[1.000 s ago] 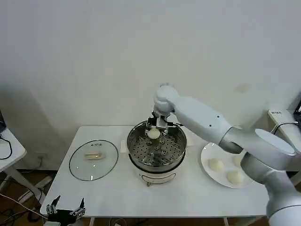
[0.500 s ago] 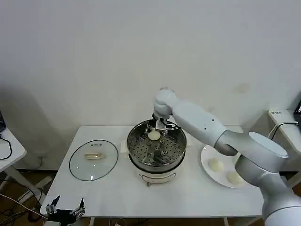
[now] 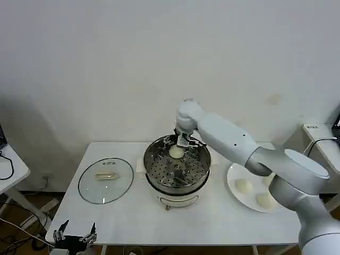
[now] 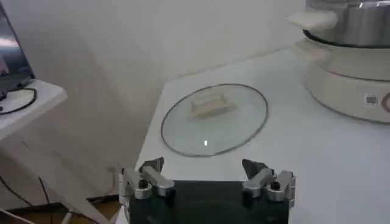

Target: Take steamed baozi put them in steamer then cover it.

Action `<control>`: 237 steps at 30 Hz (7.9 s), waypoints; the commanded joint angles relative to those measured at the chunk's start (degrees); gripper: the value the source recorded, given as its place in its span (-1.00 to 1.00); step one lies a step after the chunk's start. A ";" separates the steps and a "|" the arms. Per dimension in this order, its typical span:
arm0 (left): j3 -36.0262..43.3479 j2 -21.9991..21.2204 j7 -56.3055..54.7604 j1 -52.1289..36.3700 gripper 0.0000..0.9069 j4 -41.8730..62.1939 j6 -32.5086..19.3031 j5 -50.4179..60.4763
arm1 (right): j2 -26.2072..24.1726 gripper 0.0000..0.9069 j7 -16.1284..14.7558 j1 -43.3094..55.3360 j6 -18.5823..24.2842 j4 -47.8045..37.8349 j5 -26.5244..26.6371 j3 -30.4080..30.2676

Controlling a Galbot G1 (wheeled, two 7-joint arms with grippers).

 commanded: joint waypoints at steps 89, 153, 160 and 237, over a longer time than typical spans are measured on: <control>2.69 2.71 0.82 -5.30 1.00 4.28 0.64 -1.04 | -31.98 1.00 3.38 -22.86 -45.51 5.68 28.49 12.60; 3.42 2.11 0.75 -6.55 1.00 4.82 0.52 -1.19 | -39.69 -0.07 1.79 -8.78 -47.22 17.20 39.17 7.85; 3.54 2.16 0.83 -6.90 1.00 4.04 0.54 -1.41 | -38.88 -0.07 1.81 3.00 -51.05 21.57 49.61 -1.11; 2.07 1.34 0.15 -8.05 1.00 2.45 0.41 -3.56 | -0.53 1.00 6.90 6.79 -58.15 2.01 62.35 -17.86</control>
